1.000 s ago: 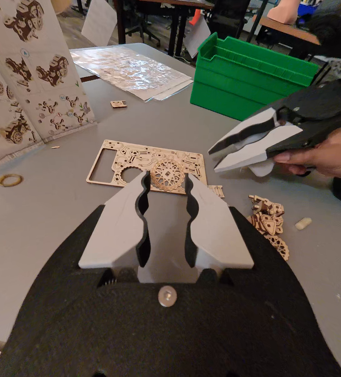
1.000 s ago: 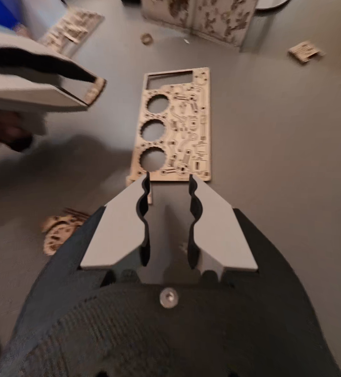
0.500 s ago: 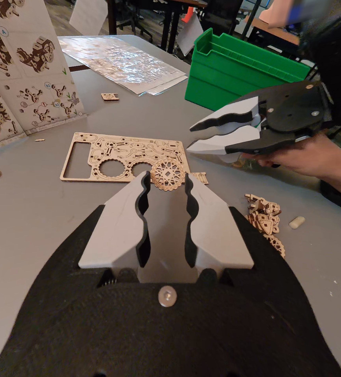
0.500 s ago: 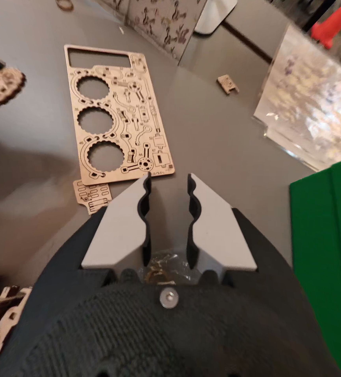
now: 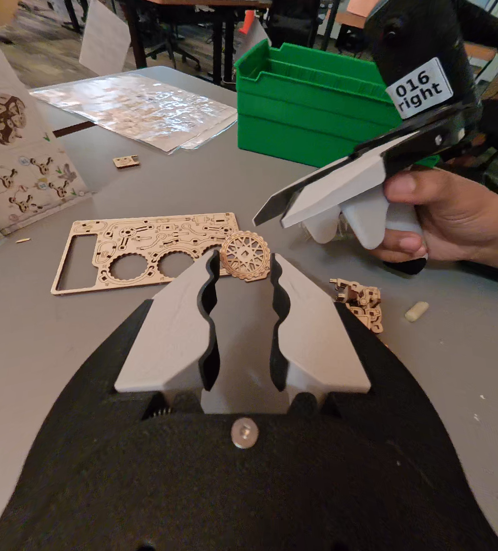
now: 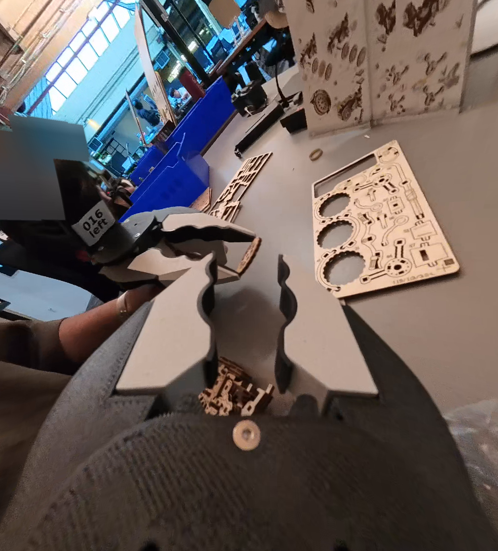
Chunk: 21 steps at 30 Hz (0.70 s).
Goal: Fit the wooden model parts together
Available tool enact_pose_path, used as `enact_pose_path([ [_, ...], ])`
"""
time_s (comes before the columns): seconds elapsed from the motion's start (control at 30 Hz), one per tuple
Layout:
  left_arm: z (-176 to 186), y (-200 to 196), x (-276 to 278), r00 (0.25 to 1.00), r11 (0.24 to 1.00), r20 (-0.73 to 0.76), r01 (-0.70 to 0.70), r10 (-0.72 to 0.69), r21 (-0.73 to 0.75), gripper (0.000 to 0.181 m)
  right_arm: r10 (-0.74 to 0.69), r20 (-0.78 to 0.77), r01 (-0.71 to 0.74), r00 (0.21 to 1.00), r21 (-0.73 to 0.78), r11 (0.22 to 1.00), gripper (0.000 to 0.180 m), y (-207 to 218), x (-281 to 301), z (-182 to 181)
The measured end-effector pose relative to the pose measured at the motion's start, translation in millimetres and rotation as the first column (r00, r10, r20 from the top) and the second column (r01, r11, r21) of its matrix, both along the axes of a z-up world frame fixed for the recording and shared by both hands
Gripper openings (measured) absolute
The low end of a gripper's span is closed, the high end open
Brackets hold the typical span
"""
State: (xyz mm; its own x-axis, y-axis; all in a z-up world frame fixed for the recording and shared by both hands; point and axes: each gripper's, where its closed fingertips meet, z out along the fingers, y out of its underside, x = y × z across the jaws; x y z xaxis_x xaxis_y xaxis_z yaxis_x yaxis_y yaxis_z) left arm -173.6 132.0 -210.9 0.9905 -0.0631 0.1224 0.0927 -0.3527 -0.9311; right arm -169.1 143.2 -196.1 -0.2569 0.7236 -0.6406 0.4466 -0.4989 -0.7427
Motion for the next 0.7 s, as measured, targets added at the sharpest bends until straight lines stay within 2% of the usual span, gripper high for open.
enact_pose_path([
  [0.13,6.7,0.9,8.2,0.999,0.999,-0.042,0.021,-0.02,0.031,0.031,0.005,0.034,-0.006,0.999,0.033,0.999,0.026,-3.5,0.2,-6.0],
  [0.23,11.2,1.8,15.0,0.999,0.998,-0.009,0.042,-0.042,0.056,0.031,0.033,0.046,-0.032,0.998,-0.009,0.999,0.016,-9.2,0.3,-8.0],
  [0.3,12.0,1.7,18.7,0.998,0.996,0.024,0.064,-0.066,0.067,0.029,0.037,0.031,-0.035,0.999,-0.053,0.998,0.001,-8.7,0.5,-3.9],
  [0.37,15.8,1.1,20.8,0.994,0.992,0.07,0.081,-0.088,0.095,0.032,0.04,0.023,-0.038,0.999,-0.073,0.997,0.0,-4.7,2.0,-1.8],
  [0.5,22.9,-0.3,19.2,0.958,0.986,0.257,0.096,-0.129,0.138,0.039,0.041,0.001,-0.041,0.999,-0.066,0.997,0.0,5.0,6.2,2.4],
  [0.7,22.4,-2.5,22.8,0.796,0.973,0.56,0.167,-0.228,0.159,0.034,0.114,-0.053,-0.12,0.992,-0.136,0.983,0.0,5.3,15.7,12.7],
])
